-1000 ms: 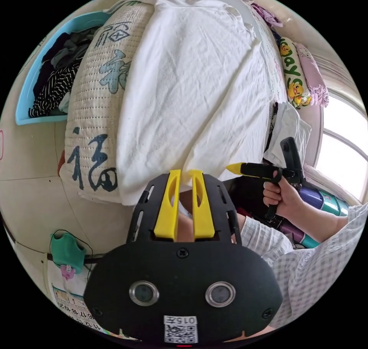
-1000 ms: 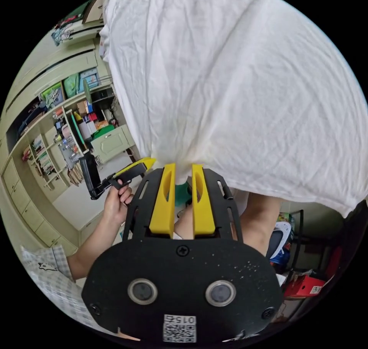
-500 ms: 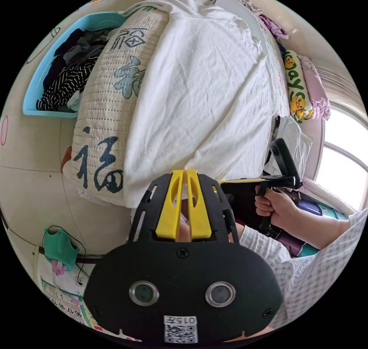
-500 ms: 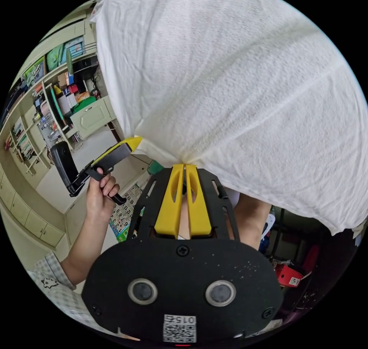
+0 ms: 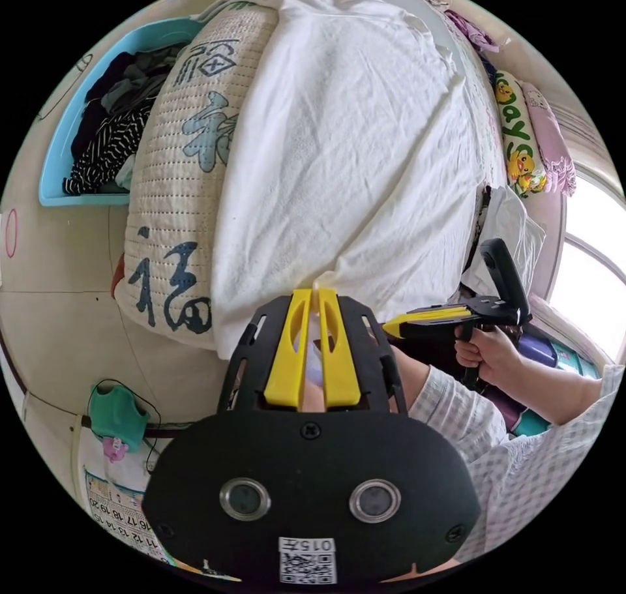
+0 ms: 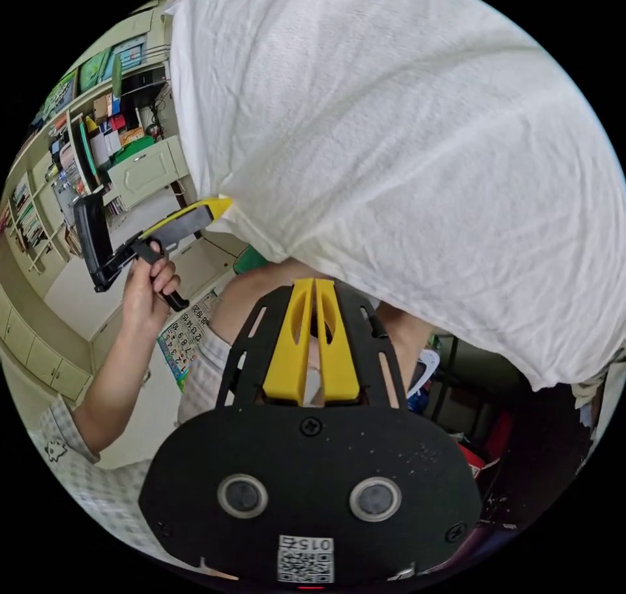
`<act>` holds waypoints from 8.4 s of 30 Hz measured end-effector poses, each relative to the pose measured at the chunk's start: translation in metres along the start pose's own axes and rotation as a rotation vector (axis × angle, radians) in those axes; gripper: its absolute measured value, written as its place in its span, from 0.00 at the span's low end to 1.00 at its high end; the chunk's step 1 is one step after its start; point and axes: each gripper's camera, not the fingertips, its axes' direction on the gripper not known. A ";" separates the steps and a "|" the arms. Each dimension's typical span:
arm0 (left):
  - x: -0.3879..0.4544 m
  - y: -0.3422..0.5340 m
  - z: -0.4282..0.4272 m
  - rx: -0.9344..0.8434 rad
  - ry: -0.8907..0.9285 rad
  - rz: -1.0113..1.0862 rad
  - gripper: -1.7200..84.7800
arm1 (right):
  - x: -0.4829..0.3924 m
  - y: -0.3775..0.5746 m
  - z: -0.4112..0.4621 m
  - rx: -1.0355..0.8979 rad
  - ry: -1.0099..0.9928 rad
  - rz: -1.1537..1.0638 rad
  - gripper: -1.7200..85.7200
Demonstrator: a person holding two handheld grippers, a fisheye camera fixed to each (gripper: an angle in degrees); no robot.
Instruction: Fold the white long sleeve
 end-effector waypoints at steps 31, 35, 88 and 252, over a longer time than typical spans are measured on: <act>-0.446 -0.296 0.174 0.436 1.029 -0.491 0.15 | -0.301 -0.351 -0.094 0.495 0.390 -0.224 0.04; -0.456 -0.308 0.205 0.491 1.135 -0.515 0.16 | -0.284 -0.305 -0.127 0.585 0.144 -0.201 0.03; 0.014 -0.198 -0.165 0.729 0.572 0.811 0.01 | -0.239 0.018 -0.162 0.745 -0.244 0.103 0.04; -0.191 -0.232 0.025 0.499 0.780 -0.283 0.02 | 0.020 0.371 -0.319 0.454 0.059 0.703 0.09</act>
